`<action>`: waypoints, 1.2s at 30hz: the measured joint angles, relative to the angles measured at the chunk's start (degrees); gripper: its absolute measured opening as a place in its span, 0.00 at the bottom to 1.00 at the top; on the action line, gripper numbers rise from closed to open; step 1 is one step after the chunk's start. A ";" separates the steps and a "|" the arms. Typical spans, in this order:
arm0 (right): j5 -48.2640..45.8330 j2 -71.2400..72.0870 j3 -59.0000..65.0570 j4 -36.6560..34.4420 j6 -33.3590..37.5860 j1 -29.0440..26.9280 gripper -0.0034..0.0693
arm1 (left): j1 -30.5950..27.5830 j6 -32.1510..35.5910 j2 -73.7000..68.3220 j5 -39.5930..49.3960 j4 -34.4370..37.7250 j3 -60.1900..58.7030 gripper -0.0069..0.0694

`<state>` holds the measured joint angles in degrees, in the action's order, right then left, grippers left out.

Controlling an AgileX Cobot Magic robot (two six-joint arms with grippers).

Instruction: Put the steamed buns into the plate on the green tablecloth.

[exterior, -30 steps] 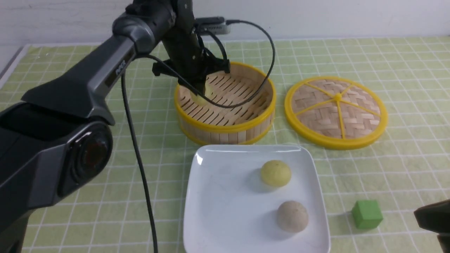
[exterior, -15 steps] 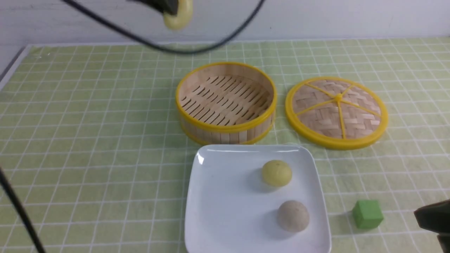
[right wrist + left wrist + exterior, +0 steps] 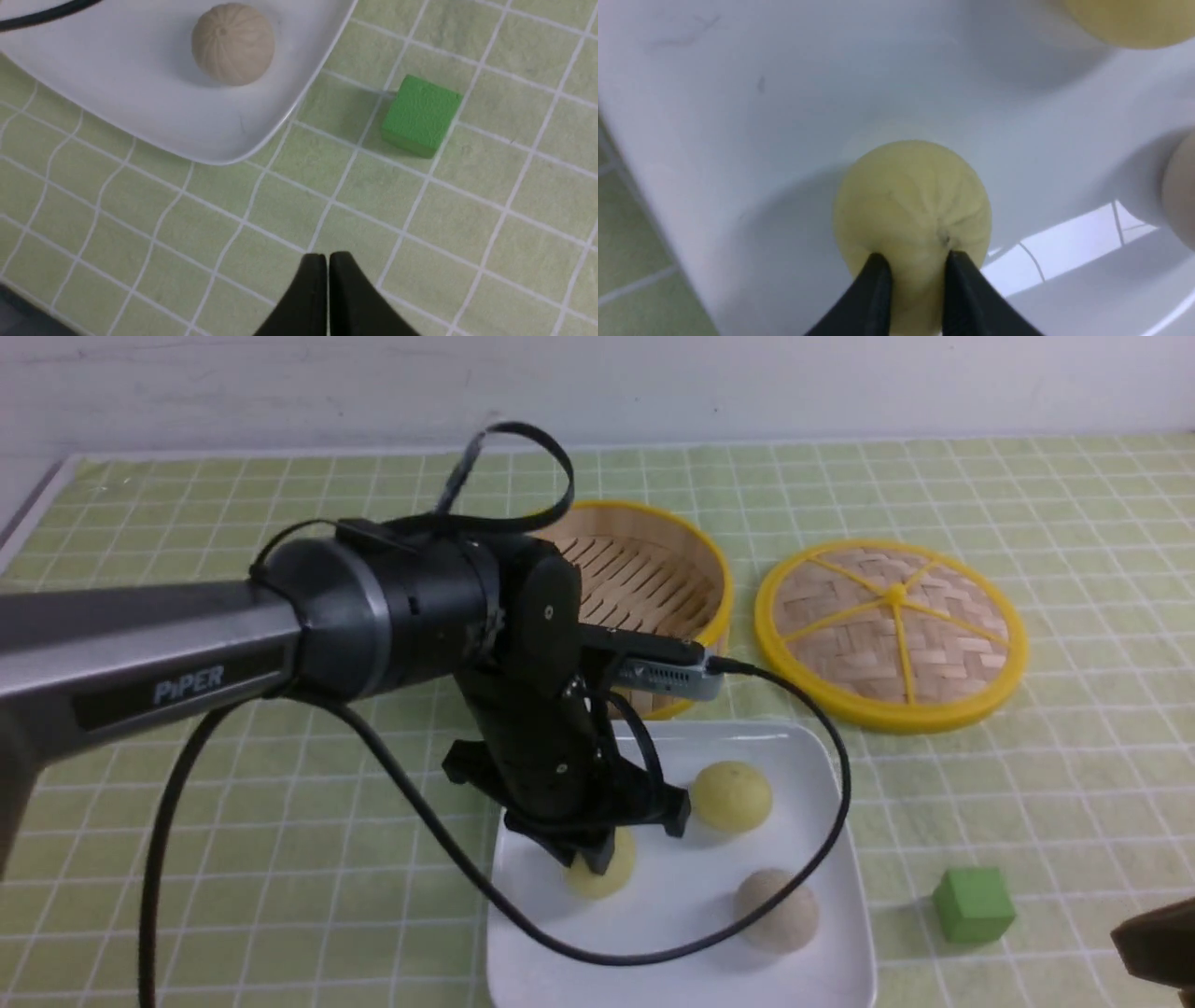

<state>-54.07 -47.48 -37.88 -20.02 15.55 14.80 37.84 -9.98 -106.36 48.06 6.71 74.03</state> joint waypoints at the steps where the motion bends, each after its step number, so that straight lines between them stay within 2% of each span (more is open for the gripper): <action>1: -1.46 0.36 -1.18 0.05 -0.21 0.00 0.08 | 0.00 -0.05 -0.36 -0.38 -0.05 0.00 0.39; 5: -7.39 5.32 -5.72 1.85 -4.12 0.00 0.05 | 0.00 -0.05 -0.53 -1.40 -0.12 0.45 0.57; 8: -9.56 13.91 -6.63 7.81 -9.92 0.00 0.05 | 0.00 -0.05 -0.53 -1.75 -0.31 1.66 0.69; 11: -8.64 21.29 -5.55 13.18 -13.79 0.00 0.05 | 0.00 -0.05 -0.53 -2.07 -0.38 2.31 0.73; 12: -5.33 26.78 -2.84 16.51 -16.92 0.00 0.05 | 0.00 -0.05 -0.53 -2.20 -0.38 2.59 0.74; 14: -1.03 30.60 0.07 18.13 -18.88 0.00 0.05 | 0.00 -0.05 -0.53 -2.20 -0.38 2.65 0.74; 17: 15.76 38.02 10.53 19.70 -21.41 0.00 0.05 | 0.00 -0.05 -0.53 -2.20 -0.44 2.65 0.74; 18: 17.69 38.24 11.12 20.02 -21.48 0.00 0.05 | 0.00 -0.05 -0.53 -2.20 -0.44 2.65 0.74; 19: 24.21 39.29 15.64 20.02 -21.82 0.00 0.05 | 0.00 -0.05 -0.53 -2.20 -0.50 2.65 0.72; 22: 29.72 39.43 19.03 20.55 -21.90 0.00 0.05 | 0.00 -0.05 -0.53 -2.14 -0.50 2.65 0.66; 25: 30.79 39.43 19.42 20.73 -21.95 0.00 0.05 | 0.00 -0.05 -0.53 -2.08 -0.50 2.65 0.58; 26: 31.56 39.49 19.55 20.80 -21.95 0.00 0.05 | 0.00 -0.05 -0.53 -2.02 -0.50 2.65 0.51; 28: 31.57 39.54 19.61 20.80 -21.95 0.00 0.05 | 0.00 -0.05 -0.53 -1.97 -0.50 2.65 0.47; 29: 31.57 39.54 19.73 20.85 -21.97 0.00 0.05 | 0.00 -0.05 -0.53 -1.97 -0.55 2.65 0.40; 33: 31.57 39.60 19.73 20.85 -22.02 0.00 0.06 | 0.00 -0.05 -0.53 -1.97 -0.88 2.65 0.30; 36: 31.57 39.60 19.73 20.85 -22.04 0.00 0.06 | 0.00 -0.05 -0.53 -2.17 -1.08 2.65 0.26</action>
<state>-22.50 -7.88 -18.15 0.83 -6.48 14.80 37.84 -10.03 -106.89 45.90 5.63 76.67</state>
